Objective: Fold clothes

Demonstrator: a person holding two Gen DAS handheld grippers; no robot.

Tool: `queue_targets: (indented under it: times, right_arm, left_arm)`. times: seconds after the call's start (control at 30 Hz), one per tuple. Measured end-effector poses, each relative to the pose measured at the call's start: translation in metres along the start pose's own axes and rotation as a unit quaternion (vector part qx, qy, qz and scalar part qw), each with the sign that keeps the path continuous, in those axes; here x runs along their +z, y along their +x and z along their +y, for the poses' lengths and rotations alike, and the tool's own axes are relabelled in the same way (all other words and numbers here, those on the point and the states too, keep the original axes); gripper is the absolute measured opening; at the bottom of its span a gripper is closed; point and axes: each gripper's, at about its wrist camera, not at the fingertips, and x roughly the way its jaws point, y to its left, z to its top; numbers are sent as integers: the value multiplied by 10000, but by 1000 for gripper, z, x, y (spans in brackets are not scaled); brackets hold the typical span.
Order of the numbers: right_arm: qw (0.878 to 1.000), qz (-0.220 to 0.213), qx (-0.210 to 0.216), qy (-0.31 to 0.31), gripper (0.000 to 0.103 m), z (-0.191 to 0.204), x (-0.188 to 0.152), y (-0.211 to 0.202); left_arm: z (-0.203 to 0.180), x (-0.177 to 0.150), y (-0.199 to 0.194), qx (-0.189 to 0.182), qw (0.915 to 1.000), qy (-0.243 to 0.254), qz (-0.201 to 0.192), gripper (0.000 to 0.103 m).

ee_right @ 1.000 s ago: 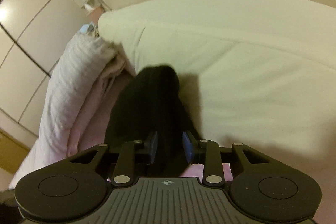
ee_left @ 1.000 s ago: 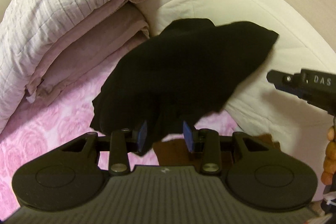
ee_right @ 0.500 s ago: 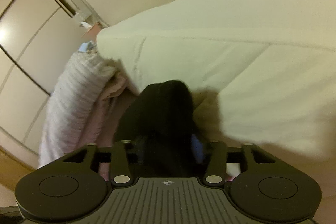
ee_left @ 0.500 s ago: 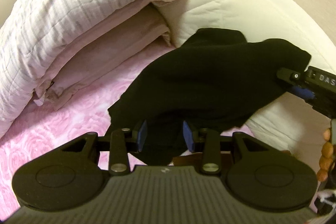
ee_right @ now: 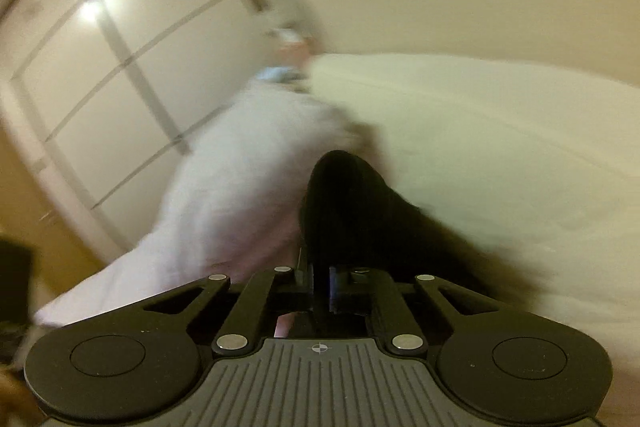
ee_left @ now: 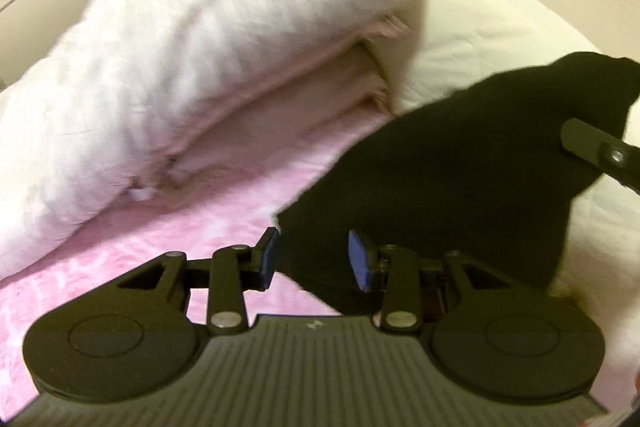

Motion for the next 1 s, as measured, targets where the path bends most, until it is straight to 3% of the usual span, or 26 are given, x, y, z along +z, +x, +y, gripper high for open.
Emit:
queue_targets:
  times: [0.2, 0.43, 0.6, 0.73, 0.8, 0.87, 1.0]
  right_arm:
    - [9945, 233, 885, -514, 5, 95, 10, -4]
    - [9834, 270, 1600, -818, 4, 195, 0, -37]
    - [9734, 164, 2158, -747, 4, 256, -9, -85]
    - [9565, -210, 2789, -830, 3, 325, -10, -138]
    - [9518, -430, 2903, -892, 3, 360, -9, -166]
    - [9448, -358, 3166, -771, 3, 396, -17, -184]
    - [9189, -72, 3824, -965, 3, 475, -70, -208]
  left_arm:
    - [73, -23, -73, 407, 9966, -622, -346, 34]
    - [153, -76, -173, 871, 9865, -1205, -684, 34]
    - [208, -134, -258, 1133, 9730, -1724, -1038, 34]
    - [255, -185, -320, 1245, 9636, -1995, -1275, 34]
    - [278, -215, -354, 1309, 9585, -2109, -1404, 34]
    - [304, -249, -387, 1409, 9528, -2209, -1531, 34]
    - [360, -316, -437, 1704, 9415, -2455, -1555, 34]
